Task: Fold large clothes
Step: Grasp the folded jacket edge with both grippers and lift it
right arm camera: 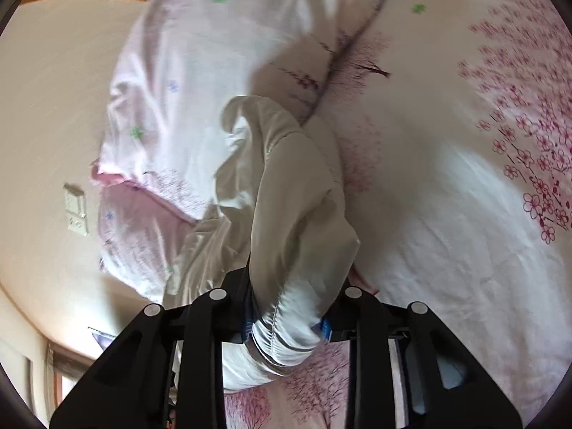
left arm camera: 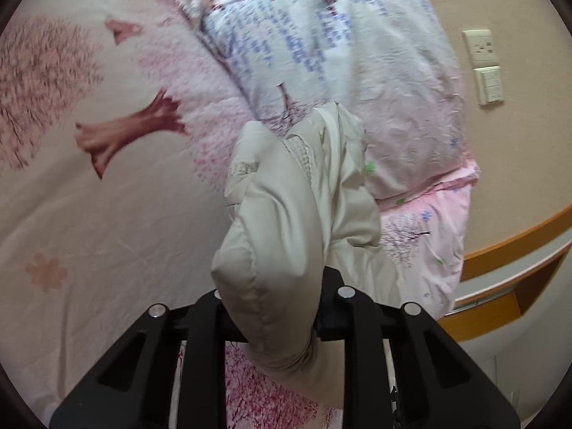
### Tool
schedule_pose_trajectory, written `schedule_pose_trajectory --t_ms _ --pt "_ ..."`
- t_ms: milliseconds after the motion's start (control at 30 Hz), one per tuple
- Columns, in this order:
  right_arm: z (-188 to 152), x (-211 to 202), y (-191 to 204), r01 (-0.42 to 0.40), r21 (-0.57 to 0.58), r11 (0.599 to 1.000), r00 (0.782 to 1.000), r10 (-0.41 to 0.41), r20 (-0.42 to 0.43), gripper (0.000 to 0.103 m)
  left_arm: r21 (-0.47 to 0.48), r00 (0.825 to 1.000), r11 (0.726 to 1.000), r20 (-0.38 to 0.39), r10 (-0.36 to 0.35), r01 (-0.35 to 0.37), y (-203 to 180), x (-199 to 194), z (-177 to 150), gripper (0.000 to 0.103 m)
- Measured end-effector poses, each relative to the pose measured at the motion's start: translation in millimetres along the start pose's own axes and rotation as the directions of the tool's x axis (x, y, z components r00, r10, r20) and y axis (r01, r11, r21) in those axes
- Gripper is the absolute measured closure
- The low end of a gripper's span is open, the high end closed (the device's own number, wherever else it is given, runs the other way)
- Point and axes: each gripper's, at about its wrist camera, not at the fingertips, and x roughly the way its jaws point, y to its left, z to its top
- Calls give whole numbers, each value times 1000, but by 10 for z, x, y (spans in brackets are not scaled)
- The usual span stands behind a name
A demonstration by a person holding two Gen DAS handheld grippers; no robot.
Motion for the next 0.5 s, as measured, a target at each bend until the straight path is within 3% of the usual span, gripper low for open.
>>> schedule_pose_trajectory --t_ms 200,500 --pt "-254 -178 192 -58 -85 995 996 52 -73 76 11 999 1000 27 -21 21 48 -541 -69 82" --pt "-901 -404 259 -99 -233 967 974 46 -221 76 7 997 1000 77 11 -12 396 -1415 -239 81"
